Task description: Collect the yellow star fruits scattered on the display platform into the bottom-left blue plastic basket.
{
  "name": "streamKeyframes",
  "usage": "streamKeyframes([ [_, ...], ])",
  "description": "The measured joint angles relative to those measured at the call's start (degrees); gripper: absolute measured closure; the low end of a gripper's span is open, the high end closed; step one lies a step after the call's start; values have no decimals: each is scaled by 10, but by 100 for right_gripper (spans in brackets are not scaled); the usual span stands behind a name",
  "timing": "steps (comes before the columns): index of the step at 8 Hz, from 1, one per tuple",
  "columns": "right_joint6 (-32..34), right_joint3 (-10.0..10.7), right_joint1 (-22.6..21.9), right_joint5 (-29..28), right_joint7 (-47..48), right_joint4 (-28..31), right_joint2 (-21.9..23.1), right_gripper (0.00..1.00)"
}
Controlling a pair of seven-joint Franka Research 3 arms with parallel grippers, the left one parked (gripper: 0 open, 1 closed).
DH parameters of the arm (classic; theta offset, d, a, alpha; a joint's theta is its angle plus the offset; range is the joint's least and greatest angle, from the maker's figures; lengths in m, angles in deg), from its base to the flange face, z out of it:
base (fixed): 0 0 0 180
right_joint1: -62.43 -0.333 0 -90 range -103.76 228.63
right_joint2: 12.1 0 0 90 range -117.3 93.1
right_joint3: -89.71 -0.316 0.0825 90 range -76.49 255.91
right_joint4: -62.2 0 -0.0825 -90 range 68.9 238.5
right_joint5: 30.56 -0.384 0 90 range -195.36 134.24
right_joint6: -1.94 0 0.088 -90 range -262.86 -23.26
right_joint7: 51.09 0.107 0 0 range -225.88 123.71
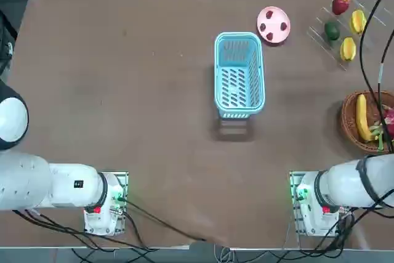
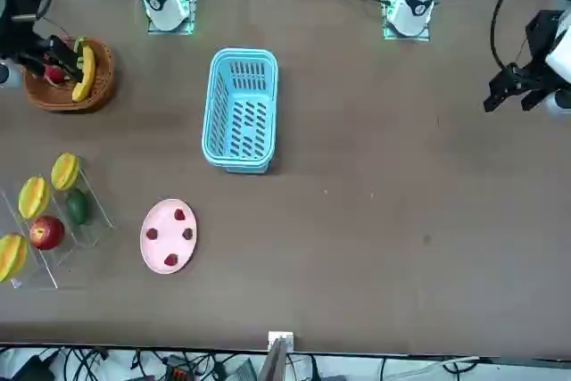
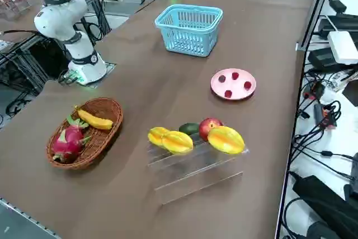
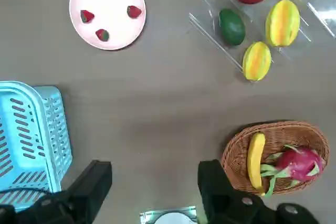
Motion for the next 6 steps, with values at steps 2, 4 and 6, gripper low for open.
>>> streamKeyframes([
  [2, 0, 0, 0, 0, 0, 0, 0, 0],
  [4, 0, 2, 1, 0, 0, 0, -5, 0],
  [6, -1, 5, 11, 0, 0, 1, -17, 0],
])
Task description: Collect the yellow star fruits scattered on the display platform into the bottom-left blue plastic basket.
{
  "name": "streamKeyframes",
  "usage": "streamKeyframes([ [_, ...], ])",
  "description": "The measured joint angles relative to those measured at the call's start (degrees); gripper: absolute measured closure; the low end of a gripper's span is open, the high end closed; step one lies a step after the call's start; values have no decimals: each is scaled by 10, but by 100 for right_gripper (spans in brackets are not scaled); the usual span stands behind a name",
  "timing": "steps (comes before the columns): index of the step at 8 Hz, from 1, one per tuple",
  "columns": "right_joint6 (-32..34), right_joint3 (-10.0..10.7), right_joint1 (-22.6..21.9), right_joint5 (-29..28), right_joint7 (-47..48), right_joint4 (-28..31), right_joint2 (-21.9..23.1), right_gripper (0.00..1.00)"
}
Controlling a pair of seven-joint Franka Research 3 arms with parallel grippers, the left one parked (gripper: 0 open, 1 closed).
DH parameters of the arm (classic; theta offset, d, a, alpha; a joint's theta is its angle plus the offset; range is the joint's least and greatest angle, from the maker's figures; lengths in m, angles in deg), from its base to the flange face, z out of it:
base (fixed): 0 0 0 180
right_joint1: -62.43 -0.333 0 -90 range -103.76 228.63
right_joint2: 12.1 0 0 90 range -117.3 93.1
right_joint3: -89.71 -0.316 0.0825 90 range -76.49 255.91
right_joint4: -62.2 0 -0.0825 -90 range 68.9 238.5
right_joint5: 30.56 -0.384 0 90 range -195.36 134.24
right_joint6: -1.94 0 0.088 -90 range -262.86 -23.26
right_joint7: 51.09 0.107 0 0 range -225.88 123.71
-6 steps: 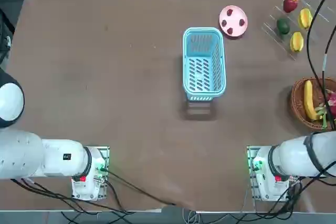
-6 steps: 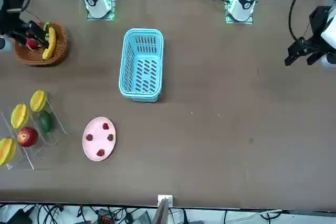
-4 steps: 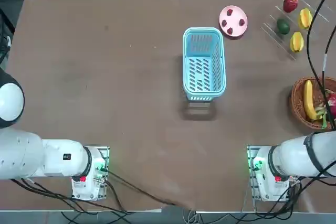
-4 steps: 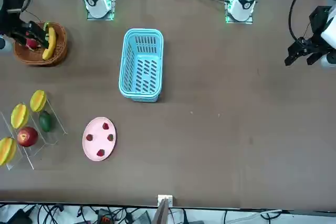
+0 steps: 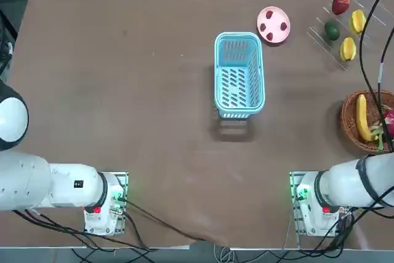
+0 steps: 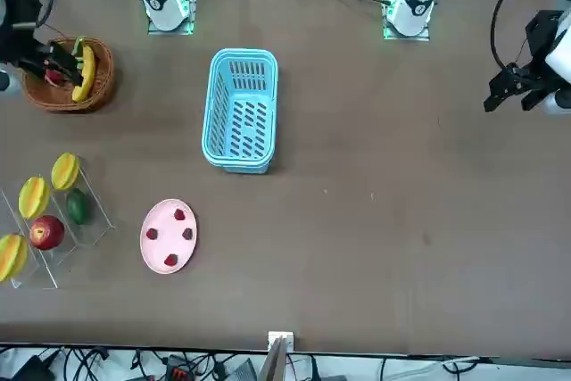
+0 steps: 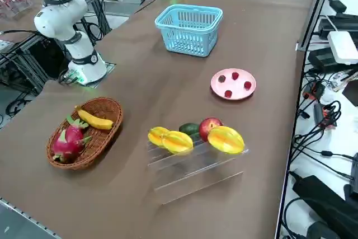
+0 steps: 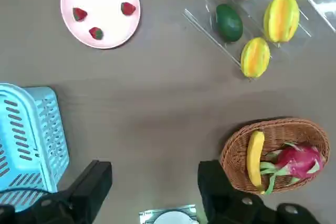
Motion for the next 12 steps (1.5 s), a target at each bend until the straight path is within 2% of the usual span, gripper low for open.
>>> streamKeyframes([
  [2, -22, 3, 29, 0, -23, 1, -27, 0],
  [7, -173, 10, 140, 3, -209, -19, -142, 0],
  [9, -218, 10, 150, 5, -241, -81, -218, 0],
  [12, -245, 10, 161, 6, -273, -221, -332, 0],
])
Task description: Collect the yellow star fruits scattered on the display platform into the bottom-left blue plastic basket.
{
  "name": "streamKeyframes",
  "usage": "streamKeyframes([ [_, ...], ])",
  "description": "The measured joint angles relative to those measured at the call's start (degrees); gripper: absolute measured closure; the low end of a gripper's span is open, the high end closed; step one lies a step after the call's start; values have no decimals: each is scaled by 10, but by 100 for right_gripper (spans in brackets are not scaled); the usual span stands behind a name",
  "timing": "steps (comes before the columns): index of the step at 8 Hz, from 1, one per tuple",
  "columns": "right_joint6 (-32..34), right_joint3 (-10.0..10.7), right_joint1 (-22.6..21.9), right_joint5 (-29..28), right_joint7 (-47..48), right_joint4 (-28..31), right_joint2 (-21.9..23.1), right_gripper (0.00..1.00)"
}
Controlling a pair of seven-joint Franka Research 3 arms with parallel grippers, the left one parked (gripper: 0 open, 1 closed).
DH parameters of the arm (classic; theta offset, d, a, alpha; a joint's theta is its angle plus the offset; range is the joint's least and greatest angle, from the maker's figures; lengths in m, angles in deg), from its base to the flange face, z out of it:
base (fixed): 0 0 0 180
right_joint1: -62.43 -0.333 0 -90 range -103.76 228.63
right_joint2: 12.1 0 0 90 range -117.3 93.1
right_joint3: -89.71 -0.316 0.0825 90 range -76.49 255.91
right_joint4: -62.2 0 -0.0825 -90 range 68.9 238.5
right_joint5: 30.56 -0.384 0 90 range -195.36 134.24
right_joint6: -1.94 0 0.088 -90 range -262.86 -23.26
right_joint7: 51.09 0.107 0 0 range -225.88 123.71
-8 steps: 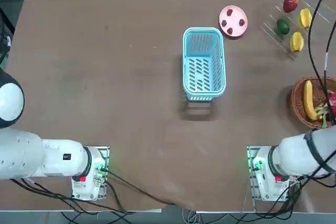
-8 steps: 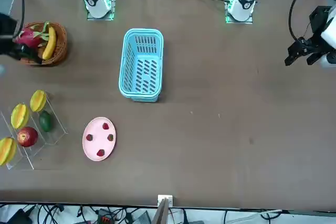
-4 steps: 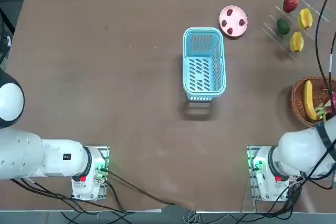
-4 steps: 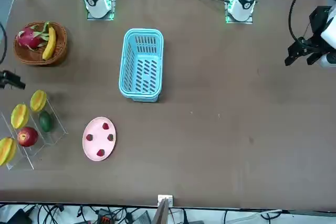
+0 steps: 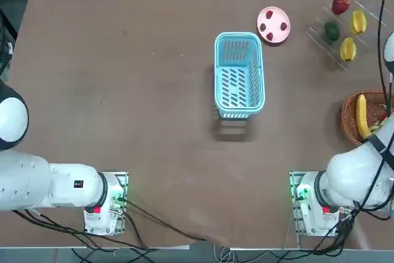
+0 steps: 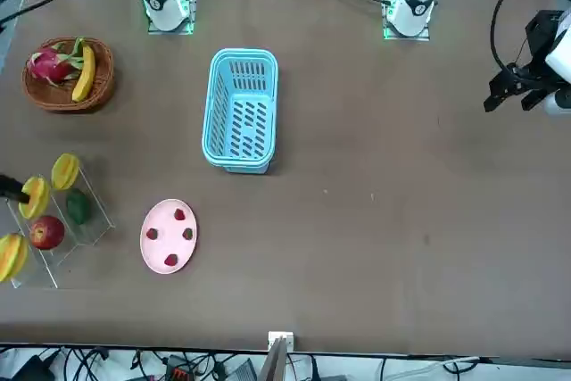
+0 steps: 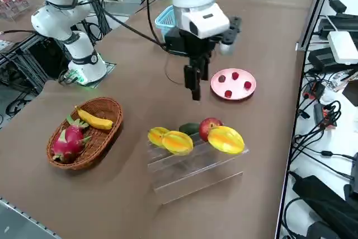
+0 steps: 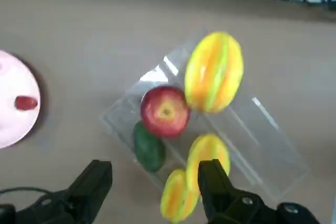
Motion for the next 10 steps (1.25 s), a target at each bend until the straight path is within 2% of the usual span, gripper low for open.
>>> streamKeyframes([
  [5, -98, 1, 28, 1, -3, -49, -70, 0],
  [7, -111, -1, 41, -1, -3, -65, -94, 0],
  [10, -119, -1, 56, -49, 5, -76, -116, 0],
])
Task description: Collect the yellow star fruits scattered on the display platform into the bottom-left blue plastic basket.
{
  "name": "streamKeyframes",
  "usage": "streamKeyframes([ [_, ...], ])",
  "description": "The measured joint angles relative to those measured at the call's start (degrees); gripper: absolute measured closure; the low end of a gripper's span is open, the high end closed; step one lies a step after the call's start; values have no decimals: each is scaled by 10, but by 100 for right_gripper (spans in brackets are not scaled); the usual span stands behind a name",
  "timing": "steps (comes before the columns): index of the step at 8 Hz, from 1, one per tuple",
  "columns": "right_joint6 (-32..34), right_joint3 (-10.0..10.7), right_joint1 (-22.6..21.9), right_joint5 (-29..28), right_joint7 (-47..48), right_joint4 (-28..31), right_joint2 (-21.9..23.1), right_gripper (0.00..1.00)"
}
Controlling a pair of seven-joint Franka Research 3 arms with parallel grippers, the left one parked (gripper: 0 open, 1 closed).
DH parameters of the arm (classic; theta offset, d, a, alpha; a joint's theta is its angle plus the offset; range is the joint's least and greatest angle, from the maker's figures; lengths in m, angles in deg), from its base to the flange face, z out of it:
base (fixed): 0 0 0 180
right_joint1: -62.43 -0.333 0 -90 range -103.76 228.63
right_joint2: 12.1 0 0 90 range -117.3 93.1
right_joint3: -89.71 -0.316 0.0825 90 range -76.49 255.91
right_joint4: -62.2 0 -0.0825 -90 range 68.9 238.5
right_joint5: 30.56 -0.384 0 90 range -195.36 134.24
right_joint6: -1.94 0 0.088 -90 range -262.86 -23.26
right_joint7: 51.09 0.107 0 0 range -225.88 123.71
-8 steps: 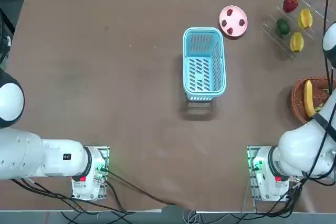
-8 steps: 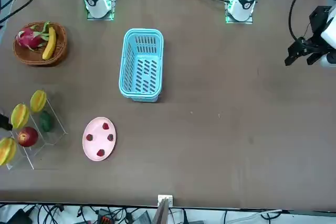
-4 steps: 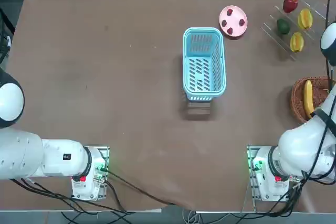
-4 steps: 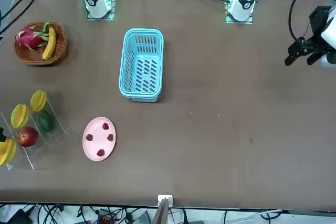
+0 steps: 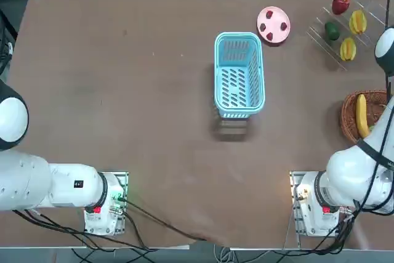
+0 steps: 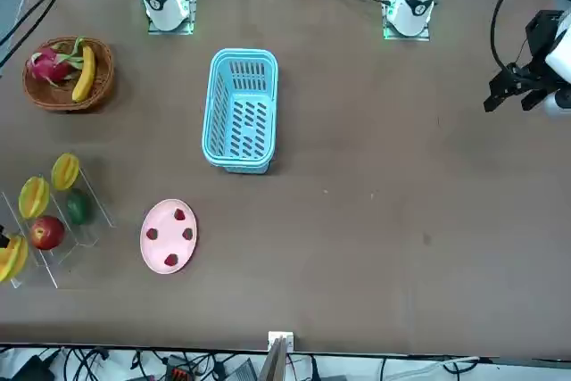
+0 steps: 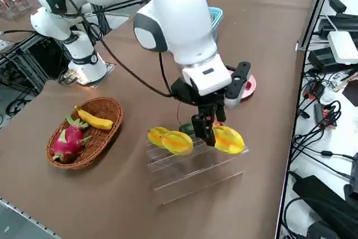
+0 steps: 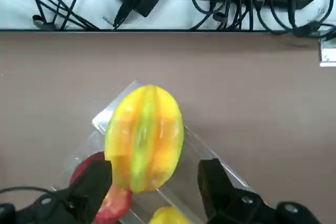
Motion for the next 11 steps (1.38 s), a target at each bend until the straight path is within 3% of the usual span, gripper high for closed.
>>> streamKeyframes([
  [3, -2, 0, 5, -54, 14, -11, -16, 0],
  [8, -17, -4, 5, -61, 25, -11, -27, 2],
  [10, -23, -5, 5, -61, 28, -11, -32, 8],
  [11, -23, -5, 5, -61, 29, -13, -32, 18],
])
